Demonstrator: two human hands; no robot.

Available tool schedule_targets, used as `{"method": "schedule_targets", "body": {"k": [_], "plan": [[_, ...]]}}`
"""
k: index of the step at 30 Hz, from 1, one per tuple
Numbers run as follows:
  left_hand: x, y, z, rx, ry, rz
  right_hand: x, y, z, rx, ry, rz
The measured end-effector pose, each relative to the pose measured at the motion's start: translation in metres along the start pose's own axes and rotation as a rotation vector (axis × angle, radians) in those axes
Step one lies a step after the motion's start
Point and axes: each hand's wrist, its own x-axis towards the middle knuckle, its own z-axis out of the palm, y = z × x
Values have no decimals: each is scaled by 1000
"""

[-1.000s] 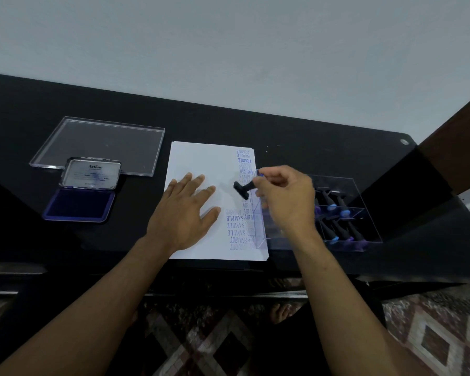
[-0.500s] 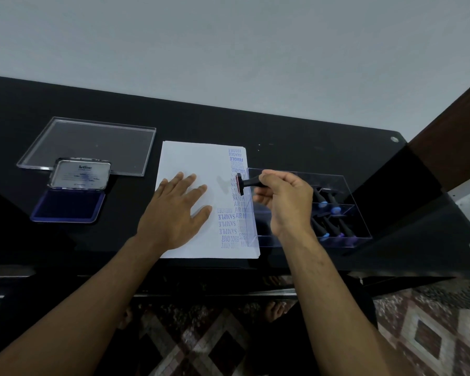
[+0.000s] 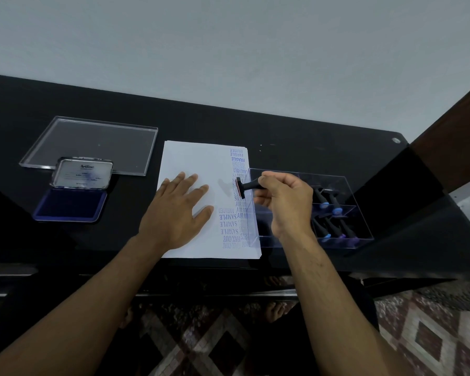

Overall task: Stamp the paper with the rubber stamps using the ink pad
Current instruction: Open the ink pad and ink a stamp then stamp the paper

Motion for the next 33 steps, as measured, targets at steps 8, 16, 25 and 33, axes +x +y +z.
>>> {"method": "schedule_targets", "body": {"k": [8,16,25,33], "plan": [[2,1,-2,-5,-16,-2,-2,1,3,-90,0,-68],[1,-12,-33,-44,50,-30,-16,-5,32,-180,-97,-148],[-54,-72,-77,-8,125,-196,-41,13,105,-342,-265,-230],[-113,-136,-101,29,175,-371,-69,30,176,-457,-439,-317]]}}
